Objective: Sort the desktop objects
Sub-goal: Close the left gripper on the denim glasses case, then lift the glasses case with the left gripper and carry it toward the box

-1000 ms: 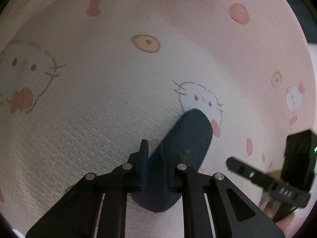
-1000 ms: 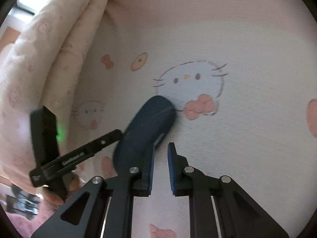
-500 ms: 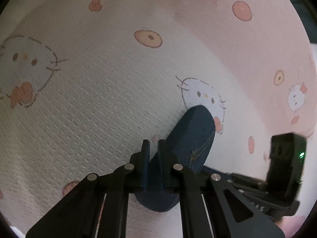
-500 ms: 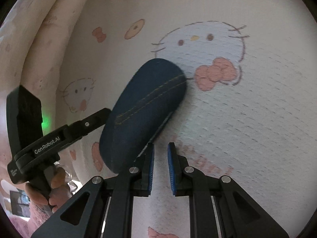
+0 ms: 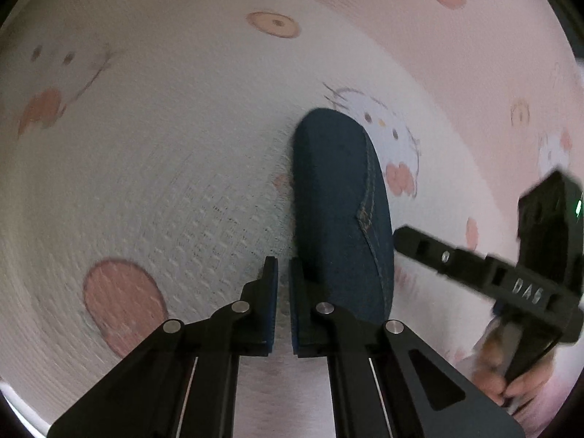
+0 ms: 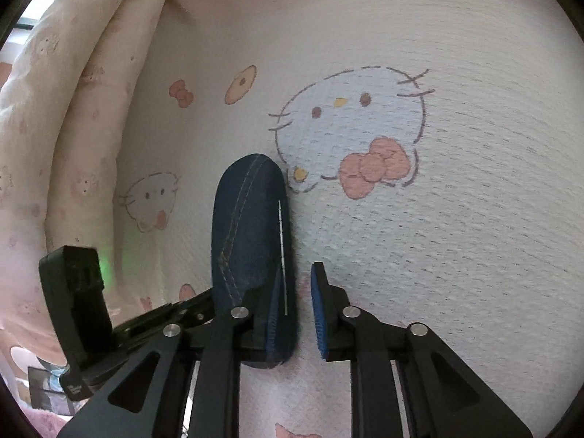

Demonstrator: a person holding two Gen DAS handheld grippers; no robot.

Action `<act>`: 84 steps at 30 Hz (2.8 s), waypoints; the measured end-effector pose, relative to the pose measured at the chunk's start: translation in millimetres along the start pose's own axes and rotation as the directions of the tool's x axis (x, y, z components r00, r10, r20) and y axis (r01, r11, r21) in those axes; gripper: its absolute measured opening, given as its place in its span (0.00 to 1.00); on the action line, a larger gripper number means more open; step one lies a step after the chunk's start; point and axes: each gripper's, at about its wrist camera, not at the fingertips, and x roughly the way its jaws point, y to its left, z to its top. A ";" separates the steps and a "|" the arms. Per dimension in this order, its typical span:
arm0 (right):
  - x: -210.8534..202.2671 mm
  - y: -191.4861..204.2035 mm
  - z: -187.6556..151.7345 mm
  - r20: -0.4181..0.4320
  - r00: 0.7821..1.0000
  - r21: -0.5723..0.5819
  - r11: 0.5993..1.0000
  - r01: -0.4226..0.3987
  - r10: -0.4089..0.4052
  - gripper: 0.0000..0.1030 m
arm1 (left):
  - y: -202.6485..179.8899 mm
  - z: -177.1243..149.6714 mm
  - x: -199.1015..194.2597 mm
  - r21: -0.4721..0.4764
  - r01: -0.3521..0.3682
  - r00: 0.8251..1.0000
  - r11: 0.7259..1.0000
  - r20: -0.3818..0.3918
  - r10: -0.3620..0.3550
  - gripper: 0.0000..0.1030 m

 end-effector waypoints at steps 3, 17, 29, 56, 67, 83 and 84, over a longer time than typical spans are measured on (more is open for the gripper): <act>2.1 0.4 2.8 0.000 1.000 0.010 1.000 0.008 -0.008 0.22 | 13.6 1.4 0.8 -0.093 0.061 0.998 0.994 0.007 -0.060 0.08; 9.1 22.0 -3.1 -0.030 0.998 -0.064 0.997 -0.048 0.046 0.57 | 32.4 11.5 -5.0 -0.226 0.264 0.964 0.938 0.080 -0.252 0.51; 19.5 28.9 -9.0 -0.024 1.000 -0.151 0.988 -0.024 0.020 0.57 | 12.7 7.9 -5.1 -0.160 0.275 0.961 0.948 0.078 -0.266 0.51; -107.5 -31.8 -58.0 0.169 0.959 -0.106 0.963 0.250 -0.230 0.52 | -130.6 -33.7 40.1 0.068 0.457 0.885 0.887 -0.133 -0.446 0.42; -175.1 -116.5 -111.0 0.199 0.933 0.090 0.954 0.287 -0.299 0.52 | -219.0 -86.6 72.8 0.183 0.487 0.859 0.854 -0.275 -0.431 0.42; -202.5 -164.4 -155.9 0.176 0.918 0.185 0.928 0.323 -0.355 0.53 | -259.3 -136.0 102.1 0.255 0.457 0.862 0.852 -0.362 -0.355 0.42; -202.2 -165.5 -155.8 0.175 0.918 0.181 0.928 0.326 -0.356 0.53 | -260.6 -135.6 102.6 0.251 0.453 0.863 0.856 -0.365 -0.349 0.42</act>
